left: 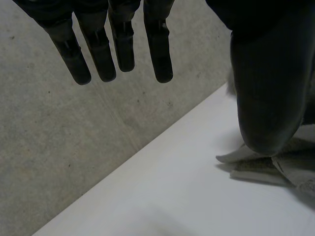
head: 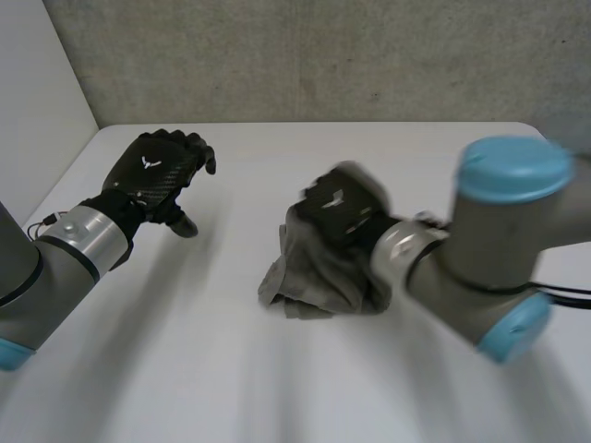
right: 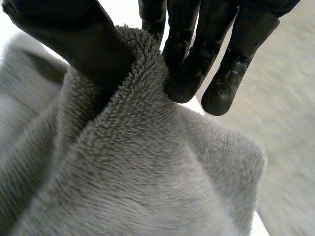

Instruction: Fold the towel.

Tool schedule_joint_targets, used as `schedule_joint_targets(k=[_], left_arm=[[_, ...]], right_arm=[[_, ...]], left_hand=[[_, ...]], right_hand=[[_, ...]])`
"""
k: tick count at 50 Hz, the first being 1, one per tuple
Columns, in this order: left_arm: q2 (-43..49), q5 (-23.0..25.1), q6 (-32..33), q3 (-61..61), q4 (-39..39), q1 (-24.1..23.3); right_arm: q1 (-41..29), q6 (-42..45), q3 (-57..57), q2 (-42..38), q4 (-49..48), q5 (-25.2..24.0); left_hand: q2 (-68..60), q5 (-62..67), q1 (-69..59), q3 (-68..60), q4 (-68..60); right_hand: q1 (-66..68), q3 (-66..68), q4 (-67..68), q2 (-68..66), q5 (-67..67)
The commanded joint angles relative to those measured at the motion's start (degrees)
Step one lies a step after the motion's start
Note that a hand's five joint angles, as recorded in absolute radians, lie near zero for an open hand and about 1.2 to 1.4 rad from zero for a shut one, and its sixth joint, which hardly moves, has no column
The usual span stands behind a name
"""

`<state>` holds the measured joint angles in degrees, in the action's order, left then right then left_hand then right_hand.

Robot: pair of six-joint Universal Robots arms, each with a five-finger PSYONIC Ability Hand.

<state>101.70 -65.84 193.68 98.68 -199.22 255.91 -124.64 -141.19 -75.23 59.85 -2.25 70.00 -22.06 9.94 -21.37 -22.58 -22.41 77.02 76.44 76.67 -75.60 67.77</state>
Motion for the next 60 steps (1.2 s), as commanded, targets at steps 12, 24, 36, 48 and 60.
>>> schedule_joint_targets(k=[12, 24, 36, 48, 60], left_arm=[[2.01, -0.34, -9.99, -5.69, -0.38, -1.82], [11.14, -5.96, -17.63, -14.12, 0.67, -9.19], [17.83, -9.66, -23.17, -13.16, 5.07, -17.99], [25.04, -19.50, -20.46, -13.34, 5.42, -20.19], [17.50, -19.50, -17.81, -15.88, 5.95, -19.22]], right_arm=[[-5.10, -6.35, 2.30, -6.35, 0.66, 7.69], [5.71, -24.66, -6.59, 8.35, 2.76, 7.26], [12.05, -30.71, -4.75, 1.51, 5.68, 3.48], [10.65, -34.42, -3.78, -9.57, 1.99, 4.27], [10.65, -34.50, -3.52, -0.55, 2.16, 4.97]], left_hand=[[2.93, -0.81, 2.24, 3.45, 3.28], [2.59, -0.47, 1.90, 3.11, 2.95], [2.26, -0.14, 1.57, 2.77, 2.61], [2.09, 0.03, 1.40, 2.61, 2.44], [3.10, -0.98, 2.41, 3.62, 3.45]], right_hand=[[-67.02, -66.44, -66.67, 65.60, -67.77], [-67.02, -66.44, -66.67, 65.60, -67.77], [-67.02, -66.44, -66.67, 65.60, -67.77], [-67.02, -66.44, -66.67, 65.60, -67.77], [-67.02, -66.44, -66.67, 65.60, -67.77]])
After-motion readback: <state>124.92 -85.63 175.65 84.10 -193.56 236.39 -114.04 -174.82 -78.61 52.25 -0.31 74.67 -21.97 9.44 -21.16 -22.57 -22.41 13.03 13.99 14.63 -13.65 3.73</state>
